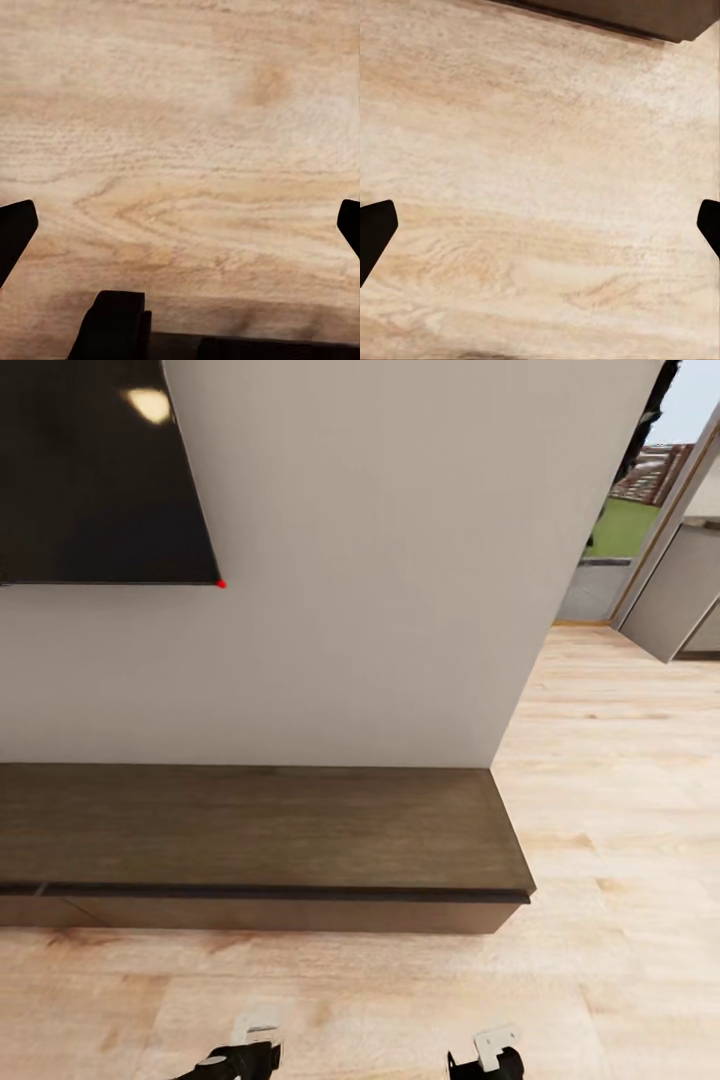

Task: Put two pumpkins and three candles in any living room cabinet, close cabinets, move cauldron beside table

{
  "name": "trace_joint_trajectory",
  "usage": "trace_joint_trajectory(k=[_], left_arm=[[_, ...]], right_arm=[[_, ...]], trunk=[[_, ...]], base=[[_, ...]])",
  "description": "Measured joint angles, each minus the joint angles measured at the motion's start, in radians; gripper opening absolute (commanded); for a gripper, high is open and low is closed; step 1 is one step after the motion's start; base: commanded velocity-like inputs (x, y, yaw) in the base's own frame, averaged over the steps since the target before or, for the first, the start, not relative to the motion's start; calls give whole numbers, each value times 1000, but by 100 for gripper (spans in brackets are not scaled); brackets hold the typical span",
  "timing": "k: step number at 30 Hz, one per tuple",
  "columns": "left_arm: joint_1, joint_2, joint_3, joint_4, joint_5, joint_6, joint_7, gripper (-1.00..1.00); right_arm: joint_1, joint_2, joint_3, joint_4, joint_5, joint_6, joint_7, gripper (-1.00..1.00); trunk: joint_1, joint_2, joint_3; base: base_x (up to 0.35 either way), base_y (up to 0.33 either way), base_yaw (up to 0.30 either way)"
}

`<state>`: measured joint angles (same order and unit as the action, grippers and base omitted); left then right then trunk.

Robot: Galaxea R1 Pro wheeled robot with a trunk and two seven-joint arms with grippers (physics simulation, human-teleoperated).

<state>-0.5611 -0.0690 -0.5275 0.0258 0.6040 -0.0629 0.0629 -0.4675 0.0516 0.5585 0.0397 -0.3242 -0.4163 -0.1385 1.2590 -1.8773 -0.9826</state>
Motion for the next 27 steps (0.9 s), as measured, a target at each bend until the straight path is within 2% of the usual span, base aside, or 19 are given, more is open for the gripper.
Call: trace_joint_trajectory(k=[5,18,21,27], left_arm=[[21,7,0,23,0,1,0,100],[138,11,0,27,-1,9,0,100],[163,11,0,28,-2,10,1,100],[213,11,0,28,-4,7,1,100]], right_arm=[[33,-16,1,5,1,4,-1,100],[177,-15,3,40,4,7,-8,100],[183,-14,3,37,4,7,-5,100],[185,-16,3,36,4,7,-4,100]], trunk=[[-19,35,16],[-69,126,56],[-81,147,66],[-81,147,66]], base=[[0,0,0],[0,0,0],[0,0,0],[0,0,0]])
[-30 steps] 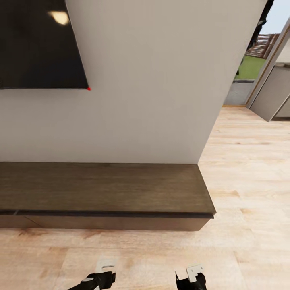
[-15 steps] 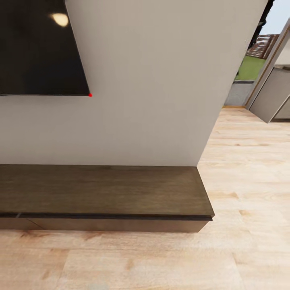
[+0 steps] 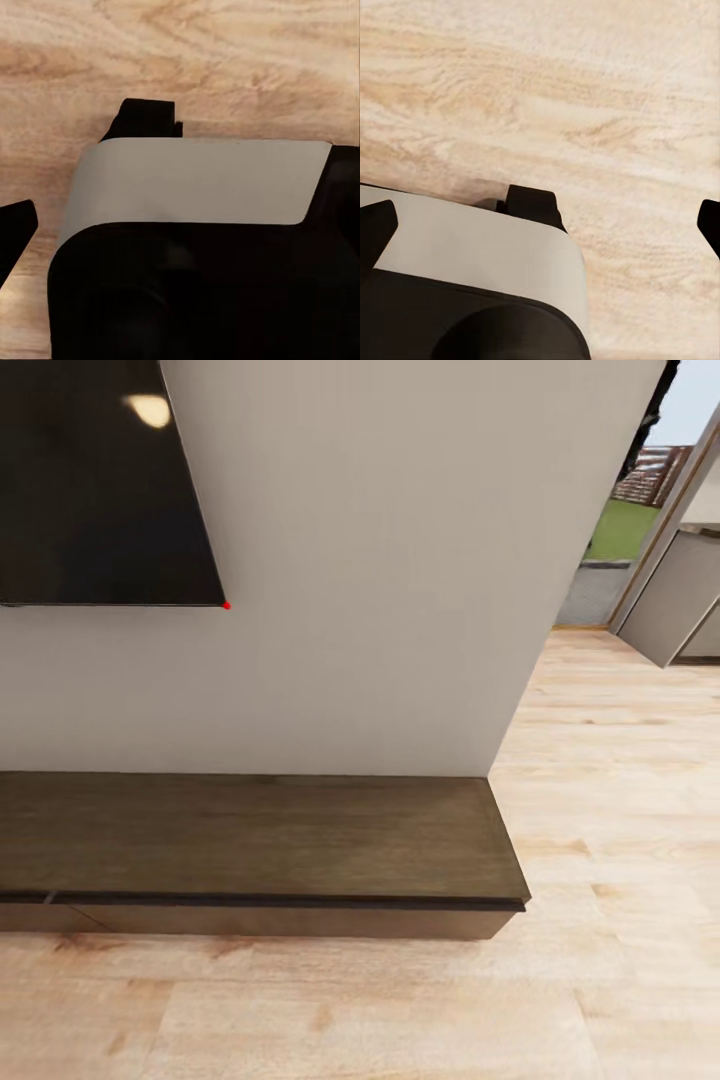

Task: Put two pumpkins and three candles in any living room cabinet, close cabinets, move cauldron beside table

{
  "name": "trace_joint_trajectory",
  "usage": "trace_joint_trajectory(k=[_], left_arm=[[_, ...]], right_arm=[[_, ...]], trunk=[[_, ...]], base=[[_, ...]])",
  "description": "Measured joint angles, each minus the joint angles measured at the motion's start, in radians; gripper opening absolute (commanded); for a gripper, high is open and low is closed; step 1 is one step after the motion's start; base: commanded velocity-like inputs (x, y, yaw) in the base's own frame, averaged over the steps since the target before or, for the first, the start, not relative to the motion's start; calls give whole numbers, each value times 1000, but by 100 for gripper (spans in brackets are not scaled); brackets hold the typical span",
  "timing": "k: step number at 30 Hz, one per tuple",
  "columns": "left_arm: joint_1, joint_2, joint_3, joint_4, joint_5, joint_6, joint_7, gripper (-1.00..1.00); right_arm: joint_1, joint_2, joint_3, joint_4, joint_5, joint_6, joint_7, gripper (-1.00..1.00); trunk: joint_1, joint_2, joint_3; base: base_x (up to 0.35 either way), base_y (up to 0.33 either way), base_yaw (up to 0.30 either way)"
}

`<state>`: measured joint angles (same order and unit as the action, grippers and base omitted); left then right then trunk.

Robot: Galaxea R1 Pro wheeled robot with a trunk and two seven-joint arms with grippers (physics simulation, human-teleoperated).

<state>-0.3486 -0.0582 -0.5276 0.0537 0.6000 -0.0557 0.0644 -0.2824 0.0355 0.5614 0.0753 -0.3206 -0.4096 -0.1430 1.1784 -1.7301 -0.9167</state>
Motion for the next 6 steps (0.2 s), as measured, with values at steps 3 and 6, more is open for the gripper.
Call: trace_joint_trajectory(k=[3,6], left_arm=[[23,0,0,0,0,1,0,100],[29,1,0,0,0,1,-1,100]], right_arm=[[0,0,0,0,0,0,0,100],[0,0,0,0,0,0,0,100]], trunk=[[0,0,0],[0,0,0]], base=[[0,0,0],[0,0,0]])
